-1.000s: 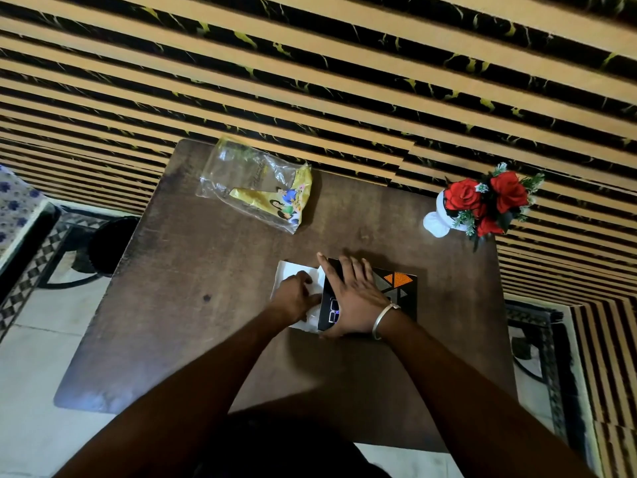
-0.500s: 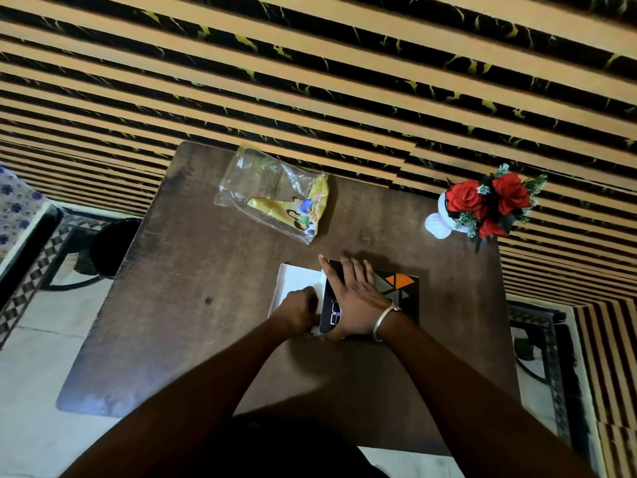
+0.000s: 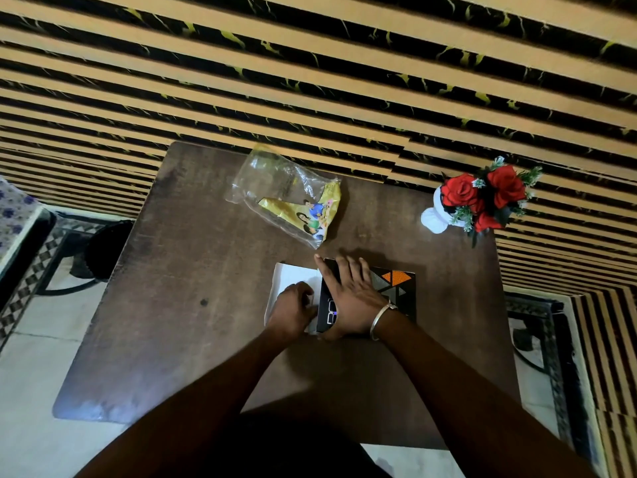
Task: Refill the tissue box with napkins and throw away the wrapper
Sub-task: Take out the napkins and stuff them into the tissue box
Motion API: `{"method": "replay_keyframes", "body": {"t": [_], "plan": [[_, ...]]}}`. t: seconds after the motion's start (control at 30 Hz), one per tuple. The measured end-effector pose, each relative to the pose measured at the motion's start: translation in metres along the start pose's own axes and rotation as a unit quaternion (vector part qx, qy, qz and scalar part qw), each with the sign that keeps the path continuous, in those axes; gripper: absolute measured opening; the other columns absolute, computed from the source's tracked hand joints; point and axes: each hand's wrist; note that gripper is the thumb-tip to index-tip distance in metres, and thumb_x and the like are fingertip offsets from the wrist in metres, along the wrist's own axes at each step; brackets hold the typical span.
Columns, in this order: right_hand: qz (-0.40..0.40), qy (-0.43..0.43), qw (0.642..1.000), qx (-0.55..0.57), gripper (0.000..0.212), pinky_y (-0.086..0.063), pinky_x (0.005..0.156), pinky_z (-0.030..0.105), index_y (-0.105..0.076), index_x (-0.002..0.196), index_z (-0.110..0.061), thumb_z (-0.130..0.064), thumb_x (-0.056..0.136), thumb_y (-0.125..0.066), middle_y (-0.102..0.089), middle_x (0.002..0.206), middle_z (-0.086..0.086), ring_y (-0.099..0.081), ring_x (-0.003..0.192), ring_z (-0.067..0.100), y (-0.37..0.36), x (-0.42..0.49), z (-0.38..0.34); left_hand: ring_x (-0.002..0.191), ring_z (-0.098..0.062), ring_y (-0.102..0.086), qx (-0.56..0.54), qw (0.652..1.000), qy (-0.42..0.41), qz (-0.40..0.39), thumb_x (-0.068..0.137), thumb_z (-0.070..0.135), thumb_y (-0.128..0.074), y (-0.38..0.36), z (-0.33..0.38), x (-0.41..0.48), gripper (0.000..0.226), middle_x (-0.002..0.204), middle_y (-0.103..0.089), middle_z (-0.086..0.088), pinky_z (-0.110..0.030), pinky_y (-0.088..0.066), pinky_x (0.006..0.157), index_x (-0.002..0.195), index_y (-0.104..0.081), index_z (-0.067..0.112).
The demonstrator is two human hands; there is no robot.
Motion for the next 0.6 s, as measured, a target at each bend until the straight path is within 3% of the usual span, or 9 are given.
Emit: {"method": "replay_keyframes", "body": {"t": [0.07, 0.13, 0.23, 0.33, 0.4, 0.5, 0.6], "plan": [[0.004, 0.002, 1.000, 0.001, 0.149, 0.007, 0.120, 0.058, 0.024, 0.151, -0.030, -0.079, 0.048, -0.073, -0.001, 0.161, 0.022, 0.003, 0.149, 0.043, 0.000, -0.001, 0.000, 0.111, -0.024, -0.059, 0.026, 0.999, -0.027, -0.018, 0.089, 0.022, -0.064, -0.004, -0.001, -0.001, 0.039, 0.124, -0.061, -0.009, -0.023, -0.040, 0.089, 0.126, -0.058, 0.010], [0.009, 0.005, 1.000, 0.003, 0.149, 0.007, 0.120, 0.058, 0.023, 0.152, -0.030, -0.079, 0.047, -0.073, -0.004, 0.160, 0.022, 0.002, 0.148, 0.043, -0.001, -0.001, 0.000, 0.125, -0.027, -0.049, 0.131, 0.983, -0.117, -0.046, 0.087, 0.025, -0.063, -0.005, 0.003, -0.002, 0.054, 0.137, -0.054, -0.012, -0.030, -0.034, 0.107, 0.137, -0.050, 0.008], [0.013, 0.006, 1.000, 0.011, 0.150, 0.007, 0.120, 0.058, 0.022, 0.152, -0.031, -0.079, 0.047, -0.073, -0.004, 0.160, 0.022, 0.001, 0.149, 0.043, -0.002, -0.001, 0.000, 0.129, -0.030, -0.046, 0.230, 0.932, -0.280, -0.007, 0.089, 0.035, -0.055, 0.009, -0.001, 0.006, 0.058, 0.137, -0.056, -0.016, -0.035, -0.030, 0.112, 0.137, -0.052, 0.004], [0.012, 0.005, 1.000, 0.013, 0.151, 0.008, 0.119, 0.059, 0.023, 0.151, -0.031, -0.080, 0.046, -0.073, -0.001, 0.161, 0.023, 0.002, 0.149, 0.043, -0.001, -0.001, -0.001, 0.145, -0.029, -0.031, 0.308, 0.869, -0.383, -0.062, 0.095, 0.044, -0.029, 0.026, -0.010, 0.013, 0.064, 0.153, -0.041, -0.013, -0.039, -0.015, 0.122, 0.147, -0.041, 0.010], [0.013, 0.005, 1.000, 0.005, 0.150, 0.007, 0.119, 0.060, 0.022, 0.152, -0.030, -0.080, 0.047, -0.073, -0.003, 0.160, 0.024, 0.000, 0.149, 0.044, -0.001, 0.000, 0.000, 0.146, -0.028, -0.030, 0.334, 0.833, -0.434, -0.074, 0.096, 0.040, -0.035, 0.029, -0.010, 0.016, 0.057, 0.153, -0.041, -0.009, -0.045, -0.015, 0.124, 0.147, -0.041, 0.016], [0.012, 0.003, 1.000, 0.000, 0.149, 0.005, 0.119, 0.060, 0.021, 0.152, -0.029, -0.078, 0.049, -0.074, -0.005, 0.160, 0.025, -0.002, 0.148, 0.045, 0.000, 0.001, 0.001, 0.138, -0.033, -0.043, 0.378, 0.802, -0.454, -0.080, 0.089, 0.038, -0.044, 0.027, -0.005, 0.018, 0.052, 0.144, -0.051, -0.005, -0.054, -0.033, 0.115, 0.137, -0.054, 0.020], [0.009, 0.005, 1.000, -0.006, 0.150, 0.004, 0.119, 0.062, 0.022, 0.152, -0.028, -0.079, 0.048, -0.073, -0.005, 0.160, 0.025, -0.003, 0.148, 0.046, 0.000, 0.001, 0.001, 0.129, -0.038, -0.053, 0.424, 0.822, -0.371, -0.082, 0.086, 0.046, -0.039, 0.031, -0.009, 0.018, 0.056, 0.141, -0.056, -0.010, -0.056, -0.044, 0.101, 0.133, -0.056, 0.020]]}}
Point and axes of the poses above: each hand's wrist, its own x-axis towards the middle knuckle, its own y-axis out of the back of the hand, z = x × y
